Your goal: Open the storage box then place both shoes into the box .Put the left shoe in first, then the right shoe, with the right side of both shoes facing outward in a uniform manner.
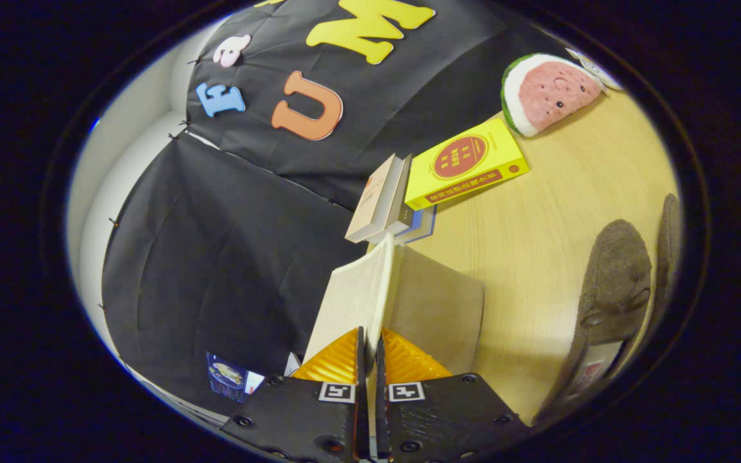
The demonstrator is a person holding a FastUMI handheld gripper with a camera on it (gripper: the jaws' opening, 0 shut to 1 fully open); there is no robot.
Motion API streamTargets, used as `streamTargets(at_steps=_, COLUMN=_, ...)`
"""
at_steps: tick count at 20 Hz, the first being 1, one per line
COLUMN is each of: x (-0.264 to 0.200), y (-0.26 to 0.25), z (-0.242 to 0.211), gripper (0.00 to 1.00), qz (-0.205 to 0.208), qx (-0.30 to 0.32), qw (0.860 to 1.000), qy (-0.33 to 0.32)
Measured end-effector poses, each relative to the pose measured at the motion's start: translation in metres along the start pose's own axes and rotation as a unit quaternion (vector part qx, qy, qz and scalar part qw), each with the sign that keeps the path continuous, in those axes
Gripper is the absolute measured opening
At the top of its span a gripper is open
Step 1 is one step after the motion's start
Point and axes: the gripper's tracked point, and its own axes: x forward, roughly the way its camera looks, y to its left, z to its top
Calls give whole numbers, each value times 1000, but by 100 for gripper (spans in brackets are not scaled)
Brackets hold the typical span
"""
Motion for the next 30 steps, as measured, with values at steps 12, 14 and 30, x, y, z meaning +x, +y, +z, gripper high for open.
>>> streamTargets(at_steps=12, x=-2, y=162, z=13, gripper=5, qz=22, qx=-68, qw=997, qy=-36)
streamTargets(at_steps=14, x=11, y=191, z=8, gripper=5, qz=31, qx=-73, qw=996, qy=-34)
streamTargets(at_steps=30, x=121, y=305, z=-42, gripper=68, qz=59, qx=-160, qw=985, qy=-21)
